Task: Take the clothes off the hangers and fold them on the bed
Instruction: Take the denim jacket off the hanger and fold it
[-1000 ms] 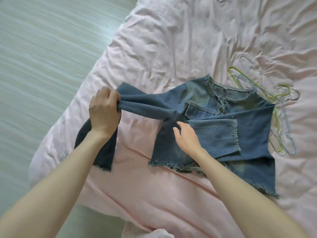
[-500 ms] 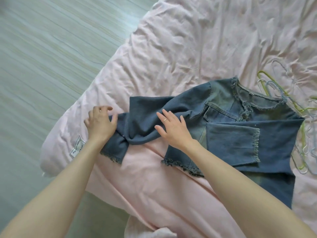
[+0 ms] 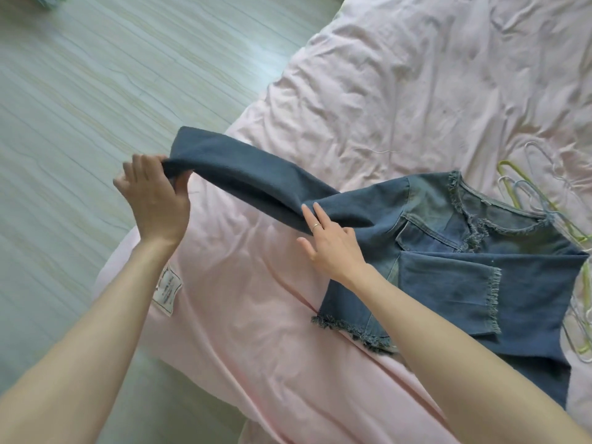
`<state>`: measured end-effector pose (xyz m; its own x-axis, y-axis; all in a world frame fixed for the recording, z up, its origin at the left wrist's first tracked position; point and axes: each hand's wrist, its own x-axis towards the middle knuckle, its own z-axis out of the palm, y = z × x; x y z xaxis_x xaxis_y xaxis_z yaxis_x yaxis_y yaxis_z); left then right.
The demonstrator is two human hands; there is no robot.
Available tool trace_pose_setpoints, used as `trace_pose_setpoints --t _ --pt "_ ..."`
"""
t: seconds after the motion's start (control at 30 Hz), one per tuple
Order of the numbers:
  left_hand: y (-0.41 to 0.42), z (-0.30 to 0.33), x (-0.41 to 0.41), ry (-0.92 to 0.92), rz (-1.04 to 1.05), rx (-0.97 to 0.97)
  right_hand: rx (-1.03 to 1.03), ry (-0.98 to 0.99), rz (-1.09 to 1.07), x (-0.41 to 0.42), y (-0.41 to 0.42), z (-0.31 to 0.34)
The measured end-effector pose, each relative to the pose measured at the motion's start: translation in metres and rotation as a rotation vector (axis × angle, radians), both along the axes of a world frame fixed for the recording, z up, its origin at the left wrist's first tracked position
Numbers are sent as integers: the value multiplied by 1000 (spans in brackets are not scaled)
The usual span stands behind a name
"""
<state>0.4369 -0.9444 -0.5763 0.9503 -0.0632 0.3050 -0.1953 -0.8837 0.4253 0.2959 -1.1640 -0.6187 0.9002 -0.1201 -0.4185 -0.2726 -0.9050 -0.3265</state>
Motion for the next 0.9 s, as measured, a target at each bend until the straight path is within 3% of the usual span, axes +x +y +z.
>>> trace_pose_setpoints --t 0.1,0.17,0.27,0.33,0.43,0.53,0.63,0.77,0.9 --pt "9 -11 -3 33 74 70 -8 -18 10 5 -4 1" --pt "16 -25 -15 204 287 33 -1 3 15 3 -5 -3" --pt "20 -42 -30 502 734 -320 2 41 20 -4 -4 -8" --pt "19 -52 -34 679 864 -707 -19 47 25 -9 -3 -12" --pt "9 -57 -31 944 828 -1196 -41 6 -1 -13 -2 -19" --pt "-7 -57 -19 1073 788 -1407 -21 3 -71 -13 -1 -21" --pt "-23 -57 -10 1084 711 -1658 -38 -15 -105 -3 -4 -21" --pt "-31 -59 -8 1048 602 -1697 -271 -168 -78 38 -32 -20" --pt "-19 -70 -7 1028 532 -1725 -141 51 -169 87 -56 -22"
